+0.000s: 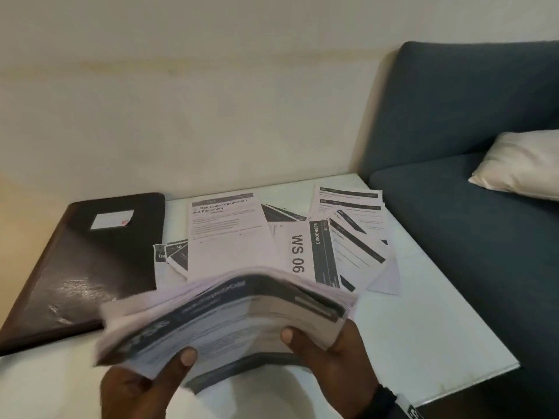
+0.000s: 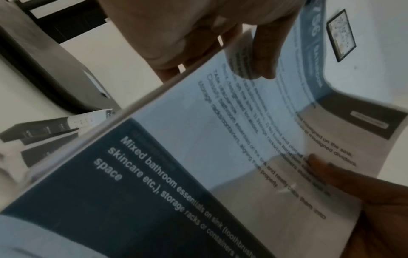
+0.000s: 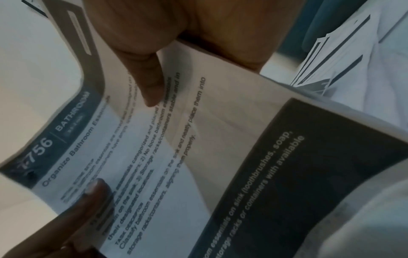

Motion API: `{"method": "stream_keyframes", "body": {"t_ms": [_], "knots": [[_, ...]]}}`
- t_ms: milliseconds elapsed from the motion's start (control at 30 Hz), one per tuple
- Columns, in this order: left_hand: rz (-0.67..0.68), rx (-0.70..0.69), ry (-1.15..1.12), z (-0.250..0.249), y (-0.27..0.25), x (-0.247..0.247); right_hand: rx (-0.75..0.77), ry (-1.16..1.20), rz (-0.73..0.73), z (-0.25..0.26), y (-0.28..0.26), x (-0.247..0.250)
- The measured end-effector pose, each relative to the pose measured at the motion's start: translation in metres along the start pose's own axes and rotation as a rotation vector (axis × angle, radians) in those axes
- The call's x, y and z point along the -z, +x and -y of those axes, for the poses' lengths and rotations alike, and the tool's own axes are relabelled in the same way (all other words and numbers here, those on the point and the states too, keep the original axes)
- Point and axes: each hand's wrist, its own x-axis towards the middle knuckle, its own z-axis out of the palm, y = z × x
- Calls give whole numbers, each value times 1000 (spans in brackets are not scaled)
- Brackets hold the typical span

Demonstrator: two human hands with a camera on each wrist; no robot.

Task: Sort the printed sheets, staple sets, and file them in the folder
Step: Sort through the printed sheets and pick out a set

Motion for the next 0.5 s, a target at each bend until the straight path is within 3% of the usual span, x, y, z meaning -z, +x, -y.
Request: {"method": "stream_keyframes", "body": {"t_ms": [33, 167, 333, 400, 500], "knots": [[-26, -66, 13, 2, -1, -1, 27, -7, 1, 4, 1, 1], [-31, -14, 3, -2, -5, -5, 99, -3, 64, 9, -1, 6], [38, -19, -17, -12, -7, -13, -165, -62, 100, -14, 2, 1], [2, -47, -48, -12, -9, -19, -196, -66, 44, -21, 1, 2], [-80, -68, -107, -3, -7, -20, -179, 13, 70, -18, 4, 5]]}}
